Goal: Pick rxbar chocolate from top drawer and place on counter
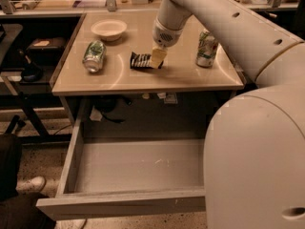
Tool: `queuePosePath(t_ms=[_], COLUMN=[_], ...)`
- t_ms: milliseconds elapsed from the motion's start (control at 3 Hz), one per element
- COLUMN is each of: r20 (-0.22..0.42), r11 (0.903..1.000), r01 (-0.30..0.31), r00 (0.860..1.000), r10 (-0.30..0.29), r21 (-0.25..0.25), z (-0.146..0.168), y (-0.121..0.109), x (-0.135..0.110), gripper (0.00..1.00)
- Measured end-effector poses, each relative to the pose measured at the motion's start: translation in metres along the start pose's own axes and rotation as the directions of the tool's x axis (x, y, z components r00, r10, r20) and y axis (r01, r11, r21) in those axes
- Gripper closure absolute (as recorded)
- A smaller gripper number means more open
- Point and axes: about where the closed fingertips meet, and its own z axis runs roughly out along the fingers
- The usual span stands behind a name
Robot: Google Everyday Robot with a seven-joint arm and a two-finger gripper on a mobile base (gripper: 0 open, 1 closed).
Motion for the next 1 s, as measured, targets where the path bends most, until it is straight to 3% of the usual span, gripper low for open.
queuePosePath(t_ms=[333,667,1000], r20=[0.0,0.0,0.0], r11=[1.0,1.0,1.0], r01=[0.0,0.0,0.0], r00=[1.0,1.0,1.0], r10=[0.0,0.0,0.0], r21=[0.0,0.0,0.0], z=[0.0,0.0001,0.0001], y=[0.0,0.0,0.0], x=[0.0,0.0,0.0], gripper=[0.11,0.0,0.0])
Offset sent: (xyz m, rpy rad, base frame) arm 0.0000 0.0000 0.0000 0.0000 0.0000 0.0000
